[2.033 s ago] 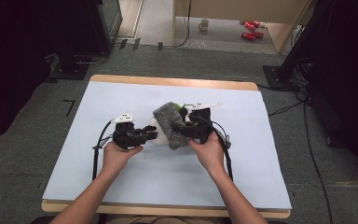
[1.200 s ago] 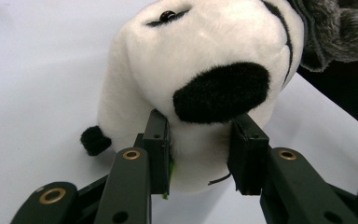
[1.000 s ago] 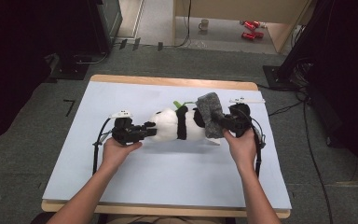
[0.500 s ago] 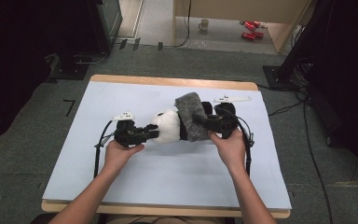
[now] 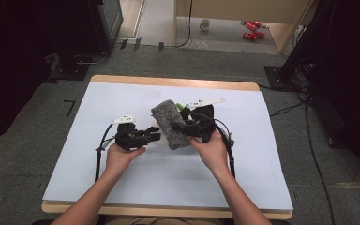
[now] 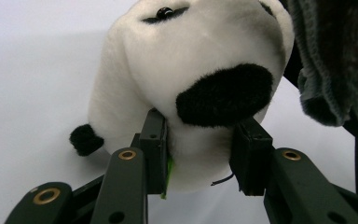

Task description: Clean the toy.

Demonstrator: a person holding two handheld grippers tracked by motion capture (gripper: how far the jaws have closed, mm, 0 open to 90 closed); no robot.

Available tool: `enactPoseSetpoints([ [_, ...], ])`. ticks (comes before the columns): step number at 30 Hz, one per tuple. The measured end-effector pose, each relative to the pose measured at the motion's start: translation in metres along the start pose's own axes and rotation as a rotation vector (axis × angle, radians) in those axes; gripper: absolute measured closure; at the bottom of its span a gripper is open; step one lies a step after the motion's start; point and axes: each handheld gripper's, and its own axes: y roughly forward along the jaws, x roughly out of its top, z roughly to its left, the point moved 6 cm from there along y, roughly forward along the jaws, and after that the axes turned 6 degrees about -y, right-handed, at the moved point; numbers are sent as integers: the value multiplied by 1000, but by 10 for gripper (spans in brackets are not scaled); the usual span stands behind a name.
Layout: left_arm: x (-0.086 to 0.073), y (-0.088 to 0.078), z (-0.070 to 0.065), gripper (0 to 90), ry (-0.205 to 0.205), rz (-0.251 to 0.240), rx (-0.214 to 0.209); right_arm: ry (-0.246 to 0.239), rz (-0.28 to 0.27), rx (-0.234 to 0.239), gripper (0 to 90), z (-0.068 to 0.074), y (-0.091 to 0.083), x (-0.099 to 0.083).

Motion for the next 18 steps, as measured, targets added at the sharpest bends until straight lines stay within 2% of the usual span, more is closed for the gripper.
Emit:
enactPoseSetpoints([
  [6, -1, -1, -3, 621, 7, 3, 9, -18, 16, 21, 772, 10, 16, 1],
  [8, -1, -2, -5, 622, 2, 8, 8, -24, 33, 13, 764, 11, 22, -1],
  [9, -1, -2, -4, 625, -3, 13, 10, -32, 43, -11, 760, 9, 25, -3],
  [10, -2, -3, -3, 626, -12, 15, 8, -41, 45, -15, 761, 7, 27, -4],
  [13, -2, -3, -2, 633, -13, 13, 3, -13, 30, 3, 770, -1, 28, -6],
  [18, -1, -4, -1, 639, -7, 17, 7, -29, 33, -5, 771, -6, 26, -7],
])
